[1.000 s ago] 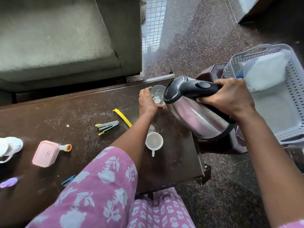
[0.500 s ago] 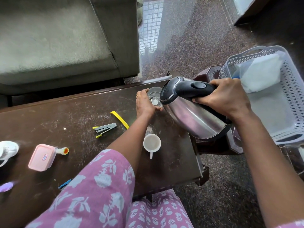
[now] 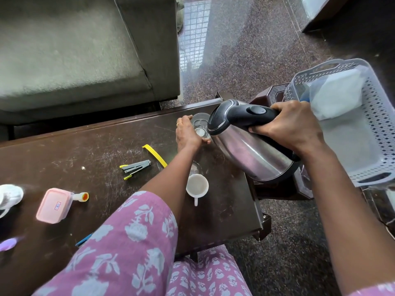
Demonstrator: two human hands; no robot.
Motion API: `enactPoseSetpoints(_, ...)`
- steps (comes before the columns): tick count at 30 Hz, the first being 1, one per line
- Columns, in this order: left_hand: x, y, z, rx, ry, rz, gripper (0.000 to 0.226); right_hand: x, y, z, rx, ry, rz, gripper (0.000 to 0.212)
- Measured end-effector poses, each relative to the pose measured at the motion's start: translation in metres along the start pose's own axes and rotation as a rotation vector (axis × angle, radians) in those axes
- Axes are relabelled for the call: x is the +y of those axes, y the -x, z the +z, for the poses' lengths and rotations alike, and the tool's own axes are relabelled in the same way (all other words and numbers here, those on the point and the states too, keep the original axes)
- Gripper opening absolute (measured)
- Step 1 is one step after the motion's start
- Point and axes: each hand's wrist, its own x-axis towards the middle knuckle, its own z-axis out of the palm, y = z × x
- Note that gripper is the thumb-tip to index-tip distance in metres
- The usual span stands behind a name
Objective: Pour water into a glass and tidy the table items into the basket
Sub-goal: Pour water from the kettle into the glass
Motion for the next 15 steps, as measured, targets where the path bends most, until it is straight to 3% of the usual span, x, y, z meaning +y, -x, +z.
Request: enactPoseSetpoints(15, 0.0020, -0.0003, 0.0001, 0.015, -0.063, -0.022, 0.089, 0.0009, -0.0022, -0.0049, -0.002, -0.019, 0.009, 0.040)
